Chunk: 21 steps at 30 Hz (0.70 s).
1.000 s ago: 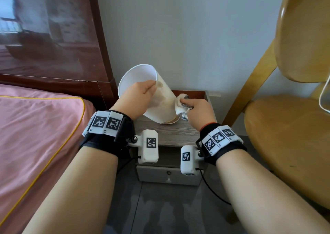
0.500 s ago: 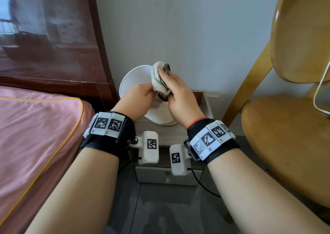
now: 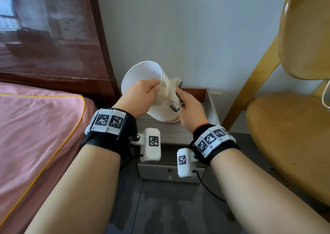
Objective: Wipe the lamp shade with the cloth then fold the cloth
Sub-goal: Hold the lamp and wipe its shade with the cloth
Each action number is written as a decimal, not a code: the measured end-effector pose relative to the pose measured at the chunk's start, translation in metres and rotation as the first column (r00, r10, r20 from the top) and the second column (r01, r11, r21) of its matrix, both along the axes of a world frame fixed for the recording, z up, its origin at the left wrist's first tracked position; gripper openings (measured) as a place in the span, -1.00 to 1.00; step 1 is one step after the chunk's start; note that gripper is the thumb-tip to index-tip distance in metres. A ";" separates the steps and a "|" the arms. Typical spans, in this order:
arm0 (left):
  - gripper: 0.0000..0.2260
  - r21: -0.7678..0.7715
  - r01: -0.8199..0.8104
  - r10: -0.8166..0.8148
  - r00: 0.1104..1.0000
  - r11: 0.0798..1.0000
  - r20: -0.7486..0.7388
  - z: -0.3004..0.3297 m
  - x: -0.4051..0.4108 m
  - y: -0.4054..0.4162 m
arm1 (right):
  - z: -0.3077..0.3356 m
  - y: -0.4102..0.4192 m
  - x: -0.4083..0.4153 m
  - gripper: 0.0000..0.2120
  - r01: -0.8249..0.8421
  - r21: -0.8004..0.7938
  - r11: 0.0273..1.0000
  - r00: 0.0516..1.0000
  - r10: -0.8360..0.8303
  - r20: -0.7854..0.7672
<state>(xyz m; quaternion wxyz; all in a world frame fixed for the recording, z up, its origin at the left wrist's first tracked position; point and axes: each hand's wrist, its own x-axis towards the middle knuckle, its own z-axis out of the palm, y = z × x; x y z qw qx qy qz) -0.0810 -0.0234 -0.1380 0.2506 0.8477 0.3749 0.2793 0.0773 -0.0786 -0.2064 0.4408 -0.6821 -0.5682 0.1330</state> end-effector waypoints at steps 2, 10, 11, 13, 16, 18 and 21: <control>-0.73 -0.011 -0.004 0.004 1.000 1.000 0.007 0.001 0.000 -0.001 | -0.004 0.002 0.010 -0.45 0.054 -0.174 0.983 0.980 -0.018 0.199; -0.73 -0.033 -0.017 0.017 1.000 0.999 0.000 0.002 -0.005 -0.001 | 0.004 -0.004 0.027 -0.79 0.187 -0.591 0.785 0.946 0.019 0.325; -0.73 -0.030 -0.022 0.021 1.000 0.999 -0.002 0.001 -0.006 -0.001 | 0.008 -0.005 0.026 -0.84 0.203 -0.545 0.814 0.943 -0.013 0.333; -0.73 -0.023 -0.031 0.031 1.000 0.999 -0.007 0.001 -0.007 0.001 | 0.010 -0.002 0.029 -0.71 0.193 -0.426 0.884 0.956 -0.071 0.285; -0.73 -0.035 -0.022 0.022 1.000 0.999 -0.002 0.001 -0.008 0.002 | 0.019 -0.005 0.021 -0.52 0.159 -0.108 0.981 0.978 -0.141 0.156; -0.72 -0.048 -0.013 0.013 1.000 0.999 0.001 0.001 -0.007 0.000 | 0.027 -0.008 0.012 -0.49 0.115 0.078 0.990 0.986 -0.123 0.110; -0.72 -0.056 -0.020 0.021 1.000 0.998 0.015 0.002 -0.005 -0.002 | 0.037 -0.009 -0.003 -0.47 0.024 0.239 0.971 0.998 -0.036 0.048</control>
